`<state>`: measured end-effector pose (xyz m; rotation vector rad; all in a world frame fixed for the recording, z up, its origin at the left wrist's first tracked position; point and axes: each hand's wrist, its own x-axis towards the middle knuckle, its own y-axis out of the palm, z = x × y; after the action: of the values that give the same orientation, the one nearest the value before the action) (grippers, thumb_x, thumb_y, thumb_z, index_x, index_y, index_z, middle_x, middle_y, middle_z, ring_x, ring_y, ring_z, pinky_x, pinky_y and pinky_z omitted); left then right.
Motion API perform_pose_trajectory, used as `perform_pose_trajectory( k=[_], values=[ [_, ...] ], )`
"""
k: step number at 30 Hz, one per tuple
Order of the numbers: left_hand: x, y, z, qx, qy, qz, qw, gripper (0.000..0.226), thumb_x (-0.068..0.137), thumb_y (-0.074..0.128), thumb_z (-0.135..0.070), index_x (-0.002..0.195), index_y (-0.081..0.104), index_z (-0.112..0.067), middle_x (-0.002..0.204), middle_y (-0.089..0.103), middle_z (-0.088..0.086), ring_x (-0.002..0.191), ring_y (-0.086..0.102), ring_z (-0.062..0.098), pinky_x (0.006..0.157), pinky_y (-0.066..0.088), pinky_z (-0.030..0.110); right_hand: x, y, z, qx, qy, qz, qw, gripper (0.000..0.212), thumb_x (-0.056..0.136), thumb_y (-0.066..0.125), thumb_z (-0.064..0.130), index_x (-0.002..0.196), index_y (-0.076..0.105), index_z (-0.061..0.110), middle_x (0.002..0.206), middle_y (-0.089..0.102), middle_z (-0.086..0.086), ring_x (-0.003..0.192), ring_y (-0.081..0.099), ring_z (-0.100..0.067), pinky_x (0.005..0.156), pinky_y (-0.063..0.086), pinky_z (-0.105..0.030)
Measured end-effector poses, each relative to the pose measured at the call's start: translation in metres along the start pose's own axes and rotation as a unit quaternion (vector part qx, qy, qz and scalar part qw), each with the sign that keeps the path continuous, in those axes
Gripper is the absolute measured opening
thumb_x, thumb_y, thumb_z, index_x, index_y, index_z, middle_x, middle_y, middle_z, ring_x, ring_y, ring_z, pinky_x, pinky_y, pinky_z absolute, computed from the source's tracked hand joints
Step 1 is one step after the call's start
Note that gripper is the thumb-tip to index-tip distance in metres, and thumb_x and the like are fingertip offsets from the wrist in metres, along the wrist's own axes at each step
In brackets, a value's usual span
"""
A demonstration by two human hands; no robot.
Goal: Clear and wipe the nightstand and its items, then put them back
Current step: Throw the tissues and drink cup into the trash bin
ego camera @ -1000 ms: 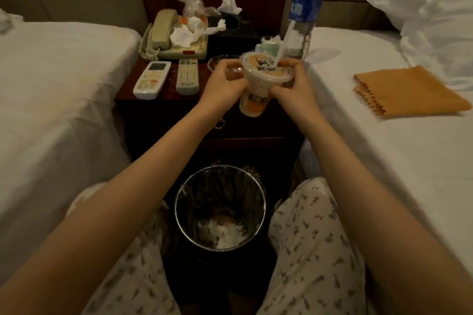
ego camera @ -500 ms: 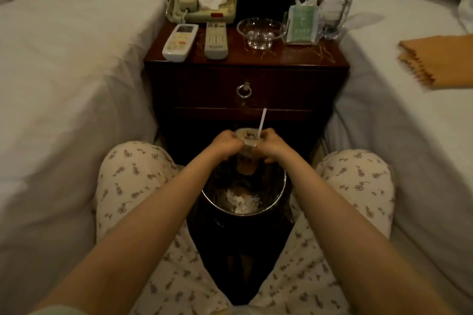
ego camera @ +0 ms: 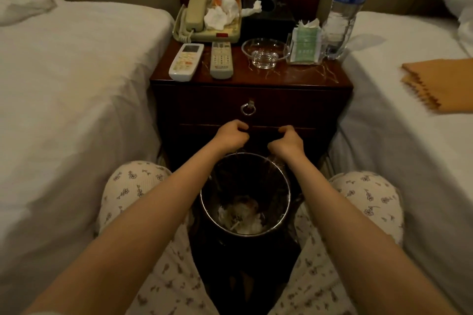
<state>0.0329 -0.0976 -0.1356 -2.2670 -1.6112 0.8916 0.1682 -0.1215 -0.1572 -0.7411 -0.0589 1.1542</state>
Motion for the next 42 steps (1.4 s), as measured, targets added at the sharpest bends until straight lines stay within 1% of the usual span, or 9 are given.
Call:
perform_pose_trajectory(
  k=[2,6,15,21,26,30,34,38,42],
  values=[
    [-0.001,-0.009,-0.015,-0.003,0.024,0.004,1.000,0.031,0.093,0.048,-0.011,0.123,0.054,-0.015,0.104,0.059,0.002,0.071,0.055,0.007,0.056,0.042,0.020,0.005,-0.008,0.008,0.004,-0.037,-0.031,0.999,0.044,0.081,0.062,0.006,0.123,0.050,0.016,0.117,0.060,-0.010,0.105,0.060,-0.024,0.082,0.051,-0.029],
    [-0.003,-0.020,-0.037,-0.009,0.062,0.008,0.998,0.027,0.092,0.044,-0.012,0.113,0.059,-0.019,0.096,0.063,-0.004,0.074,0.058,0.009,0.063,0.043,0.024,0.006,-0.017,0.022,0.001,-0.119,-0.072,0.990,0.018,0.082,0.058,0.007,0.086,0.062,0.024,0.092,0.068,-0.002,0.090,0.066,-0.020,0.083,0.054,-0.033],
    [-0.005,-0.059,-0.084,-0.010,0.155,-0.041,0.987,0.019,0.093,0.047,-0.009,0.104,0.060,-0.018,0.094,0.064,-0.002,0.072,0.059,0.009,0.062,0.047,0.022,-0.010,-0.028,0.074,0.054,-0.277,-0.073,0.957,0.033,0.084,0.052,0.002,0.066,0.058,0.029,0.072,0.062,0.007,0.072,0.064,-0.017,0.070,0.053,-0.030],
    [0.013,-0.101,-0.122,-0.016,0.196,-0.098,0.976,0.021,0.093,0.043,-0.005,0.100,0.060,-0.016,0.098,0.064,0.006,0.067,0.060,0.009,0.069,0.054,0.028,0.006,-0.050,0.145,0.056,-0.316,-0.065,0.945,0.030,0.082,0.052,0.001,0.067,0.057,0.026,0.071,0.060,0.004,0.067,0.060,-0.013,0.064,0.051,-0.024],
    [0.048,-0.130,-0.129,0.002,0.164,-0.135,0.977,0.020,0.090,0.050,-0.004,0.102,0.062,-0.015,0.098,0.062,0.007,0.074,0.061,0.012,0.056,0.050,0.022,0.045,-0.055,0.183,0.009,-0.304,-0.041,0.952,0.024,0.084,0.052,0.000,0.074,0.062,0.019,0.070,0.057,0.005,0.066,0.056,-0.011,0.057,0.044,-0.020],
    [0.089,-0.153,-0.129,0.001,0.138,-0.188,0.973,0.028,0.087,0.046,0.002,0.106,0.061,-0.012,0.123,0.057,0.014,0.093,0.060,0.023,0.074,0.054,0.035,0.082,-0.054,0.205,-0.021,-0.303,-0.059,0.951,0.021,0.085,0.050,-0.004,0.087,0.065,0.010,0.076,0.056,0.002,0.073,0.054,-0.015,0.054,0.041,-0.019],
    [0.128,-0.176,-0.129,0.022,0.123,-0.208,0.970,0.038,0.087,0.051,0.000,0.124,0.052,-0.010,0.120,0.056,0.012,0.087,0.055,0.018,0.058,0.047,0.022,0.119,-0.053,0.228,-0.101,-0.333,-0.110,0.931,0.024,0.083,0.059,0.010,0.107,0.063,0.013,0.107,0.058,-0.010,0.102,0.056,-0.026,0.077,0.046,-0.032],
    [0.157,-0.184,-0.141,0.147,0.174,-0.236,0.944,0.043,0.086,0.058,-0.010,0.128,0.048,-0.011,0.119,0.056,0.008,0.101,0.055,0.021,0.074,0.039,0.026,0.150,-0.049,0.249,-0.283,-0.373,-0.061,0.882,0.050,0.084,0.063,0.028,0.133,0.050,0.021,0.143,0.036,-0.012,0.132,0.033,-0.034,0.103,0.034,-0.039],
    [0.180,-0.175,-0.151,0.249,0.212,-0.173,0.929,0.058,0.087,0.060,-0.018,0.139,0.037,-0.011,0.141,0.041,0.010,0.120,0.049,0.026,0.089,0.041,0.029,0.163,-0.044,0.256,-0.183,-0.393,0.027,0.901,0.028,0.088,0.063,0.017,0.114,0.067,0.010,0.115,0.065,-0.007,0.101,0.059,-0.019,0.071,0.044,-0.019]
  ],
)
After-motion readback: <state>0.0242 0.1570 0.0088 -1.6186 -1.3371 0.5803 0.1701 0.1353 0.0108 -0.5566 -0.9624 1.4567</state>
